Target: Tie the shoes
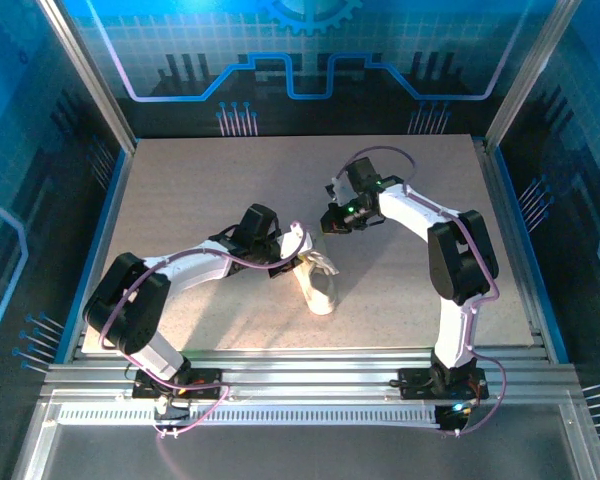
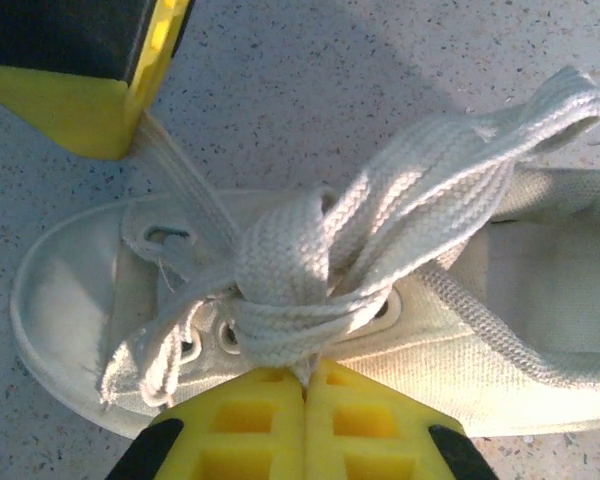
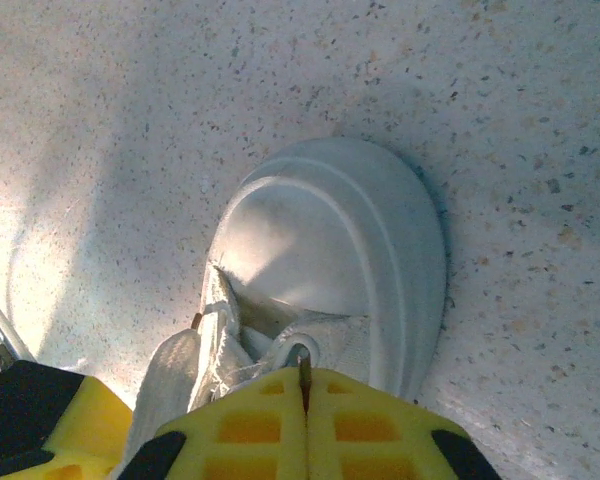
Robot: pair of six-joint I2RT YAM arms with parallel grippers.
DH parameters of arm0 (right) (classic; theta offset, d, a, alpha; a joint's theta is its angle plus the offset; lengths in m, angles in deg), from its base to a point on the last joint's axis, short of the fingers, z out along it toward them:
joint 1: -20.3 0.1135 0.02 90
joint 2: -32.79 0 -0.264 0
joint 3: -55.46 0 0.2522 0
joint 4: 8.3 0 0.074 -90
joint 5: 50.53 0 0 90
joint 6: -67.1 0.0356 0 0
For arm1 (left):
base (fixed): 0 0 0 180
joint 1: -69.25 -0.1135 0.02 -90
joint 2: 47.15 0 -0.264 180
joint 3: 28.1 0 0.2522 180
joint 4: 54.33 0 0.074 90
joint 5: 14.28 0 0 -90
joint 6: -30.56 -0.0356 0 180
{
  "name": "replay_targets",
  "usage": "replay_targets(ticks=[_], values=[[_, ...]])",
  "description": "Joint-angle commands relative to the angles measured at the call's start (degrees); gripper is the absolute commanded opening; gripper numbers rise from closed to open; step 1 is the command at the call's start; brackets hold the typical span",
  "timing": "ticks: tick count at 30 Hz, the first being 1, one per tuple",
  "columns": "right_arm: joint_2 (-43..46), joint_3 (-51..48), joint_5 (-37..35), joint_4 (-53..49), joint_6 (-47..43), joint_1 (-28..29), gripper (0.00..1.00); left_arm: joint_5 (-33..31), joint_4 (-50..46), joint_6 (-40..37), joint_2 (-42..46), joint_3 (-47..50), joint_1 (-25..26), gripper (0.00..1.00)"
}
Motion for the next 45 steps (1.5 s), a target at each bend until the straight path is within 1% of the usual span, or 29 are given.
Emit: replay_targets(ticks=[1, 2, 6, 9, 11, 14, 16, 20, 26, 36, 45], values=[[1.36, 1.41, 2.11, -0.03, -1.79, -1.16, 0.22, 0.80, -3.90, 0.82, 0.30, -1.58, 0.29, 0.00], [2.09, 0.90, 2.67, 0.35, -1.89, -1.42, 0.28, 0.77, -4.17, 1.00, 0.37, -1.65, 0.26, 0.00], [9.31, -4.96, 4.50, 3.20, -2.41, -3.94, 0.43, 0.52, -4.84, 1.75, 0.48, -2.38, 0.28, 0.00], [16.30, -11.19, 6.44, 5.23, -4.84, -5.38, 0.47, 0.52, -5.37, 1.91, 0.21, -3.02, 0.32, 0.00], [19.43, -14.32, 7.55, 5.14, -7.32, -4.92, 0.50, 0.56, -5.58, 1.97, 0.21, -3.22, 0.32, 0.00], [20.51, -16.95, 10.24, 4.72, -9.47, -3.32, 0.53, 0.78, -5.92, 2.45, 0.31, -3.81, 0.32, 0.00], [19.40, -16.87, 10.99, 4.15, -10.62, -1.84, 0.55, 0.94, -6.60, 2.93, 0.12, -4.49, 0.32, 0.00], [15.38, -14.20, 9.69, 1.49, -13.85, 1.28, 0.56, 0.47, -8.08, 4.05, -0.45, -5.75, 0.32, 0.00], [12.02, -11.72, 8.16, -1.95, -18.58, 3.09, 0.59, 0.59, -10.50, 6.51, -1.36, -7.48, 0.30, 0.00], [11.79, -11.04, 1.09, -6.61, -22.71, 4.71, 0.59, 1.37, -11.66, 8.48, -2.99, -8.74, 0.32, 0.00], [12.28, -11.70, -0.35, -6.02, -23.53, 6.73, 0.60, 1.56, -12.56, 9.38, -3.48, -9.52, 0.22, 0.00]])
